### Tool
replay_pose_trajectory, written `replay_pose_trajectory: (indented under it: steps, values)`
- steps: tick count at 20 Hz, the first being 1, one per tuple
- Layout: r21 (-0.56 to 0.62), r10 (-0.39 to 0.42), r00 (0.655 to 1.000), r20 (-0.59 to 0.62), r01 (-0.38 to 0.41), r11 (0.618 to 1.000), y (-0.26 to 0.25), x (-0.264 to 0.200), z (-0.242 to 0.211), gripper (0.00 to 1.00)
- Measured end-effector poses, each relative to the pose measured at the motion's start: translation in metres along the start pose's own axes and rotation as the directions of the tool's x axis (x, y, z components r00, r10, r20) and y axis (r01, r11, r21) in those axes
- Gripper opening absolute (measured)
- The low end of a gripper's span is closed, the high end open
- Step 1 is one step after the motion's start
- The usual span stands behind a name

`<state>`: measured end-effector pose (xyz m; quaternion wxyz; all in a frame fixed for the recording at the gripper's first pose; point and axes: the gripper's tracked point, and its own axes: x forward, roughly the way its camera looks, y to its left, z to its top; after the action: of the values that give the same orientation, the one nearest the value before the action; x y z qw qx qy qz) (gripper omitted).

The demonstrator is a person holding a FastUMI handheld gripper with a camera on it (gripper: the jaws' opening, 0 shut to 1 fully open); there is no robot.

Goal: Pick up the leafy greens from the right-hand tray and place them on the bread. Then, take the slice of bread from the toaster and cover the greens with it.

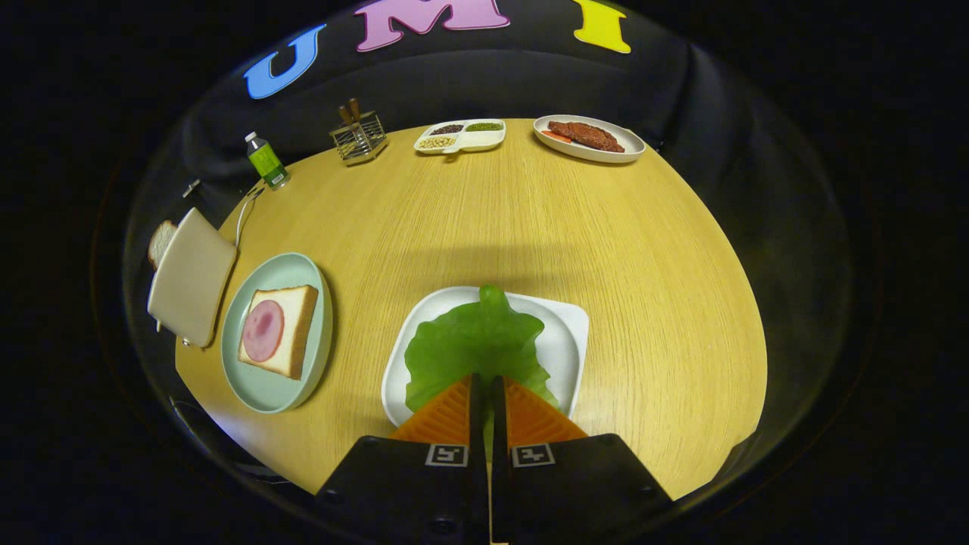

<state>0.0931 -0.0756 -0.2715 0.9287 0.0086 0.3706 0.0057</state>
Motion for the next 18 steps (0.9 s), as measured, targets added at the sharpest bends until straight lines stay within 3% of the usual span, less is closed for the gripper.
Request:
replay_pose_trajectory:
  steps: [8,18]
  values:
    - [-0.035,0.043,0.995,0.089,-0.04,0.999,0.018,-0.039,0.038,0.06]
    - [-0.152,0.19,0.968,0.164,-0.165,0.974,0.107,-0.078,0.085,0.06]
